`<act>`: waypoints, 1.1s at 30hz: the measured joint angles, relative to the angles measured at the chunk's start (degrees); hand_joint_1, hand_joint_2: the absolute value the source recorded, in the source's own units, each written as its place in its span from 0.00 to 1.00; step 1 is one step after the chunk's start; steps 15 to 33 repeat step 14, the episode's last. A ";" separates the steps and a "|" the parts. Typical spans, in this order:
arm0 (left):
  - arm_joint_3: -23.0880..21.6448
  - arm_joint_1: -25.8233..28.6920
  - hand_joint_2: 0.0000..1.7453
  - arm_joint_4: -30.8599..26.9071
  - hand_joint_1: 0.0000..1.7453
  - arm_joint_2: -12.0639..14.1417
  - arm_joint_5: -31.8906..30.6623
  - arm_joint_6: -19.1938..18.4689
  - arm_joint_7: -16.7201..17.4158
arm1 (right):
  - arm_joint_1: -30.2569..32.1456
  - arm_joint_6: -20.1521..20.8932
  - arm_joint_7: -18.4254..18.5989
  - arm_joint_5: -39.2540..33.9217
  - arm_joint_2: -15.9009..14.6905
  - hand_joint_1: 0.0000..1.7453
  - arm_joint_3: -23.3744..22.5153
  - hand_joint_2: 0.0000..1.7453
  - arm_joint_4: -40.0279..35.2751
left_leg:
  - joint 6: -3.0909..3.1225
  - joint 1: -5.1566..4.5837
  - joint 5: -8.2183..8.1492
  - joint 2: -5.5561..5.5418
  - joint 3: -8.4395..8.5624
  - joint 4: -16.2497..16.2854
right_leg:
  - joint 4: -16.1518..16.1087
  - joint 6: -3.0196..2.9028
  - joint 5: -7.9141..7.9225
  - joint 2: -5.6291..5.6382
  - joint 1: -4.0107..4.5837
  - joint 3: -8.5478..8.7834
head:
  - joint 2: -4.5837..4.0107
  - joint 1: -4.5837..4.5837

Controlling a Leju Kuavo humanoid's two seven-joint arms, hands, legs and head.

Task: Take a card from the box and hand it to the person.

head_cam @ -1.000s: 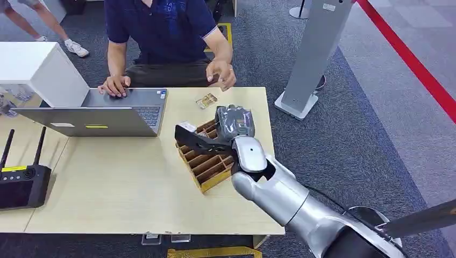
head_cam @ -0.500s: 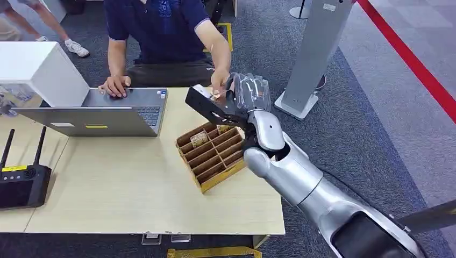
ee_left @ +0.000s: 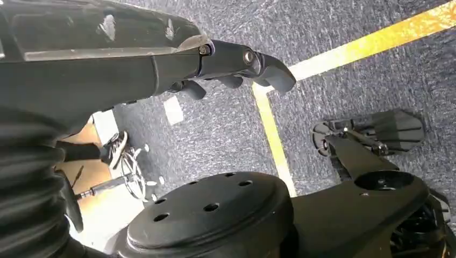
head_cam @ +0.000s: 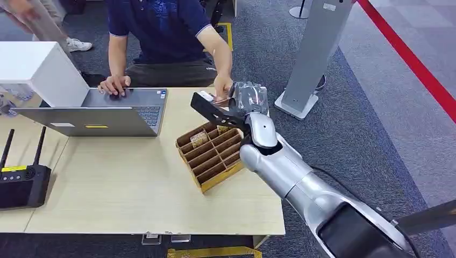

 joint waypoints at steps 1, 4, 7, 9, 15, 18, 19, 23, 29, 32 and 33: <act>-0.13 -0.02 1.00 0.00 0.00 0.00 -0.35 -0.18 0.00 | 0.02 0.00 -0.02 0.04 0.11 0.00 0.00 1.00 0.47 | 0.00 0.00 0.00 0.00 0.00 0.00 | 0.00 0.00 0.00 0.00 0.00 -0.01 | 0.00 0.00; -0.68 -0.10 0.00 0.00 0.00 0.00 -0.76 -0.33 -0.35 | 0.01 -0.15 -0.13 0.26 0.57 0.00 0.02 1.00 1.91 | 0.00 0.00 0.00 0.00 0.00 0.00 | 0.00 0.00 0.00 0.00 0.00 -0.01 | 0.00 0.00; -0.72 -0.01 0.00 0.00 0.00 0.00 -0.22 -0.22 -0.85 | 0.01 -0.48 -0.31 0.61 0.83 0.00 0.02 1.00 2.78 | 0.00 0.00 0.00 0.01 0.00 0.00 | 0.00 0.00 0.00 0.00 0.00 -0.01 | 0.00 0.00; -0.74 -0.01 1.00 0.00 0.00 0.00 0.04 -0.24 -0.98 | 0.01 -0.77 -0.44 0.66 0.97 0.00 0.00 1.00 3.11 | 0.00 0.00 0.00 0.01 0.00 0.00 | 0.00 0.00 0.00 0.00 0.00 -0.01 | 0.00 0.00; -0.77 0.01 1.00 0.00 0.00 0.00 0.72 0.04 -1.03 | 0.03 -1.53 -0.41 0.79 0.92 0.00 -0.35 1.00 2.98 | 0.00 0.00 0.00 0.01 0.02 0.00 | 0.00 0.00 0.00 0.01 0.00 -0.02 | 0.00 0.00; -0.77 0.01 1.00 0.00 0.00 0.00 0.72 0.04 -1.03 | 0.03 -1.53 -0.41 0.79 0.92 0.00 -0.35 1.00 2.98 | 0.00 0.00 0.00 0.01 0.02 0.00 | 0.00 0.00 0.00 0.01 0.00 -0.02 | 0.00 0.00; -0.77 0.01 1.00 0.00 0.00 0.00 0.72 0.04 -1.03 | 0.03 -1.53 -0.41 0.79 0.92 0.00 -0.35 1.00 2.98 | 0.00 0.00 0.00 0.01 0.02 0.00 | 0.00 0.00 0.00 0.01 0.00 -0.02 | 0.00 0.00; -0.77 0.01 1.00 0.00 0.00 0.00 0.72 0.04 -1.03 | 0.03 -1.53 -0.41 0.79 0.92 0.00 -0.35 1.00 2.98 | 0.00 0.00 0.00 0.01 0.02 0.00 | 0.00 0.00 0.00 0.01 0.00 -0.02 | 0.00 0.00; -0.77 0.01 1.00 0.00 0.00 0.00 0.72 0.04 -1.03 | 0.03 -1.53 -0.41 0.79 0.92 0.00 -0.35 1.00 2.98 | 0.00 0.00 0.00 0.01 0.02 0.00 | 0.00 0.00 0.00 0.01 0.00 -0.02 | 0.00 0.00; -0.77 0.01 1.00 0.00 0.00 0.00 0.72 0.04 -1.03 | 0.03 -1.53 -0.41 0.79 0.92 0.00 -0.35 1.00 2.98 | 0.00 0.00 0.00 0.01 0.02 0.00 | 0.00 0.00 0.00 0.01 0.00 -0.02 | 0.00 0.00; -0.77 0.01 1.00 0.00 0.00 0.00 0.72 0.04 -1.03 | 0.03 -1.53 -0.41 0.79 0.92 0.00 -0.35 1.00 2.98 | 0.00 0.00 0.00 0.01 0.02 0.00 | 0.00 0.00 0.00 0.01 0.00 -0.02 | 0.00 0.00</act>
